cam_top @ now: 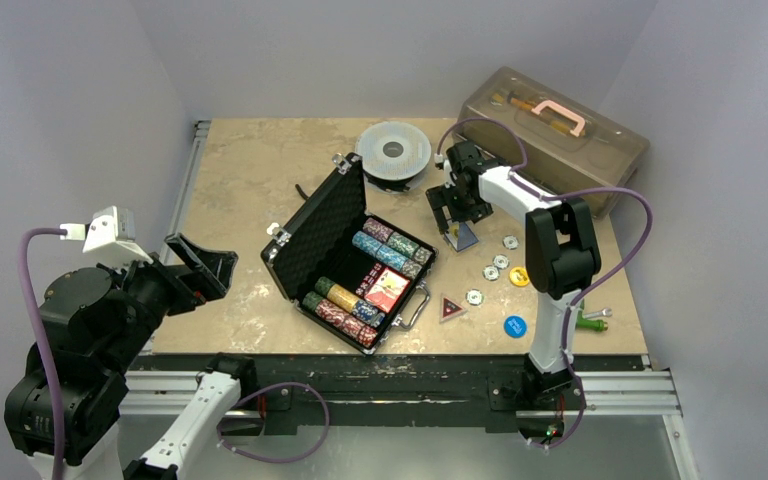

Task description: Pack up texas hold em set

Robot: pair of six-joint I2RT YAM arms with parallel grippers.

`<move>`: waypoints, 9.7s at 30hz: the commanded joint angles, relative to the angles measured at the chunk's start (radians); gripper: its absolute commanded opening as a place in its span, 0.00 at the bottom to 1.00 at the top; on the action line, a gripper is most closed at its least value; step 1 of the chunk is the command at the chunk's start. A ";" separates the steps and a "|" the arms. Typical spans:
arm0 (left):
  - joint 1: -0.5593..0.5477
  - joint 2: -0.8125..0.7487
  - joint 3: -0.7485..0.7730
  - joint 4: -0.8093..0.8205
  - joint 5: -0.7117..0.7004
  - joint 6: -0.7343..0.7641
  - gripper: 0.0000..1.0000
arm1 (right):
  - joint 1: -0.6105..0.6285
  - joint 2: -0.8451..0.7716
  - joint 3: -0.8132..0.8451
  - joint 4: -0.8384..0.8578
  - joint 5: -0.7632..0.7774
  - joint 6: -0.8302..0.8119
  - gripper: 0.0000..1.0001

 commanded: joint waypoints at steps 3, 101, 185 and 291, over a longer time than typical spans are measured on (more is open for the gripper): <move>0.005 0.032 0.002 0.021 0.019 -0.015 0.94 | 0.009 0.010 0.021 -0.002 -0.023 0.027 0.88; -0.179 -0.047 0.133 -0.212 0.118 0.269 0.91 | 0.661 0.186 0.386 -0.318 0.369 1.764 0.08; -0.182 0.066 -0.012 0.015 0.058 0.028 0.91 | 0.138 -0.546 -0.539 -0.148 0.012 0.791 0.99; -0.183 0.006 0.015 -0.079 0.116 0.120 0.90 | 0.363 -0.560 -0.554 -0.014 0.105 0.895 0.99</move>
